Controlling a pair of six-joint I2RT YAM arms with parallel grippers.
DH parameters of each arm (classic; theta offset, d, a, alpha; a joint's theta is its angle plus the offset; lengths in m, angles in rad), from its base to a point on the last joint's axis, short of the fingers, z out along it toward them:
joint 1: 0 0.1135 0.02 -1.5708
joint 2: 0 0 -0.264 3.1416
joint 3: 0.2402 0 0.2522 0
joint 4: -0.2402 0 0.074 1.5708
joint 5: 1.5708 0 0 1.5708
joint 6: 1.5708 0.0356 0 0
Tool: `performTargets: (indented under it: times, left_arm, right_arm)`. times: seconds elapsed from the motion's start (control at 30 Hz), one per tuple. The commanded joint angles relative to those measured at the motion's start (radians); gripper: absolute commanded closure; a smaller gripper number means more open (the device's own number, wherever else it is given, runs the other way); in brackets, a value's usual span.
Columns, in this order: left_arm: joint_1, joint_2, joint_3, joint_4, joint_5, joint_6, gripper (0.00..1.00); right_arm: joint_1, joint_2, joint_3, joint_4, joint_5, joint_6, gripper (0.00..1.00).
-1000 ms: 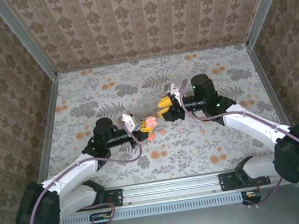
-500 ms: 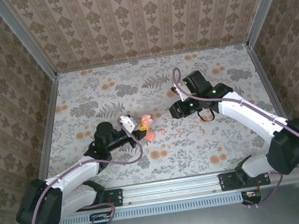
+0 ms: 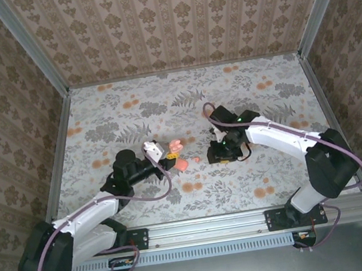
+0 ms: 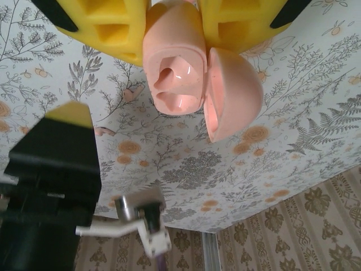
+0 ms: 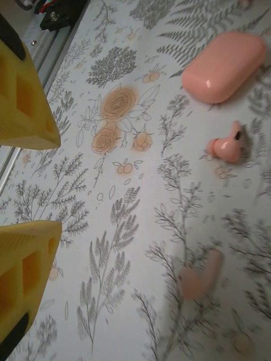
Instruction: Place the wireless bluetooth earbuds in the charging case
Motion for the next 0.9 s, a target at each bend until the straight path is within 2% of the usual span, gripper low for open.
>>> performTargets:
  times: [0.0, 0.47, 0.87]
  left_arm:
    - [-0.007, -0.038, -0.010, -0.030, -0.025, 0.000, 0.86]
    - [-0.007, -0.112, -0.025, -0.084, -0.060, 0.007, 0.87]
    - [-0.007, -0.119, -0.028, -0.096, -0.066, 0.016, 0.87]
  right_arm:
    - [0.003, 0.044, -0.019, 0.060, -0.002, 0.080, 0.62]
    - [0.003, 0.184, -0.033, 0.152, 0.009, 0.079, 0.62]
    - [-0.007, 0.197, -0.035, 0.134, 0.136, 0.080, 0.62]
